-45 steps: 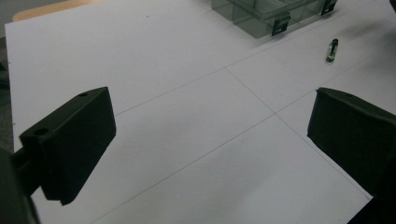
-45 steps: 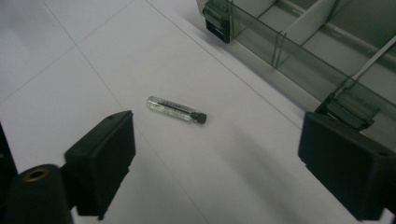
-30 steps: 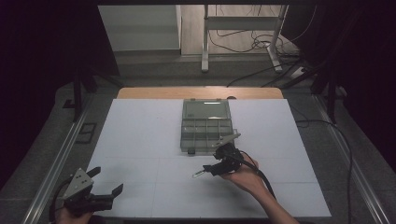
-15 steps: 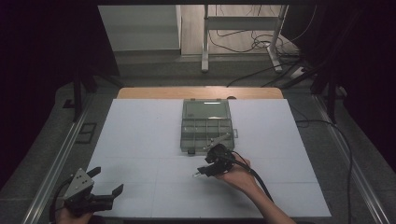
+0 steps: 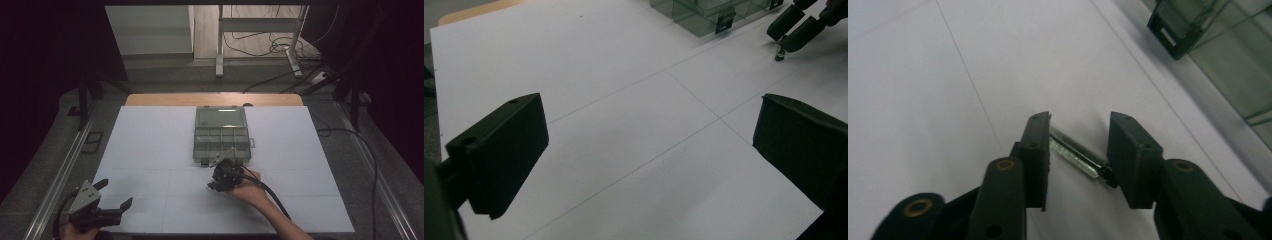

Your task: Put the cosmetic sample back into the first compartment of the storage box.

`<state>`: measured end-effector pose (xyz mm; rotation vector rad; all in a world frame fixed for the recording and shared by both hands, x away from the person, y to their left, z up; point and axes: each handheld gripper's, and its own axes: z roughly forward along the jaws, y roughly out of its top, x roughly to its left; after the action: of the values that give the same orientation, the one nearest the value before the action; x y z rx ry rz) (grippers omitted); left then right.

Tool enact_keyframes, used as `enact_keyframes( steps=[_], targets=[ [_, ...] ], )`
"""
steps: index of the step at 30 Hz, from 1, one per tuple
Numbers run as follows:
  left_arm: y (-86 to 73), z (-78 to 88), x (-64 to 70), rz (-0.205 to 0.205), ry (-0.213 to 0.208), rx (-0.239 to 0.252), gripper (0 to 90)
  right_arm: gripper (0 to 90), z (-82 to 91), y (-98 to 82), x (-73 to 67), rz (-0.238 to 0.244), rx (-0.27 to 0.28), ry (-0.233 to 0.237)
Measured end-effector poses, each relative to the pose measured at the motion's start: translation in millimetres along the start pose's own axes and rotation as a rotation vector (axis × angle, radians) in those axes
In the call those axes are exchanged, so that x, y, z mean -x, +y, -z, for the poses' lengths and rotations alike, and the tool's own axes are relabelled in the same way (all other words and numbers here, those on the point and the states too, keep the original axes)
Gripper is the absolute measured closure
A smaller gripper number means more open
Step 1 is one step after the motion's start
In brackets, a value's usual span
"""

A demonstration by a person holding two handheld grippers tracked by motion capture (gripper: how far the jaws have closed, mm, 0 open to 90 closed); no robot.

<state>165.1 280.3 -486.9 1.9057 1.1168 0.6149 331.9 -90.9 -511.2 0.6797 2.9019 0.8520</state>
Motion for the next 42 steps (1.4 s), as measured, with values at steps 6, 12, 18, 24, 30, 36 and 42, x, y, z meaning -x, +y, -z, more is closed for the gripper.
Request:
enact_keyframes(
  steps=[6, 12, 18, 24, 30, 36, 42],
  targets=[
    [0.0, -0.1, 0.3, -0.001, -0.001, 0.000, 1.7, 80.2, -3.6, -1.3, -3.5, 0.050, -0.015, -0.044],
    [0.1, -0.2, 0.5, -0.005, 0.001, 0.000, 1.7, 81.1, -3.0, -1.7, -2.5, 0.027, -0.014, -0.035],
    [0.0, -0.1, 0.4, -0.006, -0.001, 0.001, 1.7, 81.2, 0.4, -1.4, -1.0, 0.006, 0.010, -0.032],
    [-0.1, -0.1, 0.5, -0.008, -0.002, 0.000, 1.7, 81.2, 4.4, -0.4, -0.1, -0.002, 0.026, -0.043],
    [0.1, -0.3, 0.6, -0.008, -0.002, -0.001, 1.7, 81.2, 11.5, 1.7, 2.6, -0.014, 0.061, -0.046],
    [0.3, -0.6, 0.7, -0.007, -0.001, -0.004, 1.7, 81.2, 19.7, 3.8, 6.5, -0.036, 0.096, -0.056],
    [0.4, -0.7, 0.5, -0.004, 0.000, -0.005, 1.7, 81.2, 25.1, 5.5, 10.2, -0.049, 0.117, -0.060]
  ],
)
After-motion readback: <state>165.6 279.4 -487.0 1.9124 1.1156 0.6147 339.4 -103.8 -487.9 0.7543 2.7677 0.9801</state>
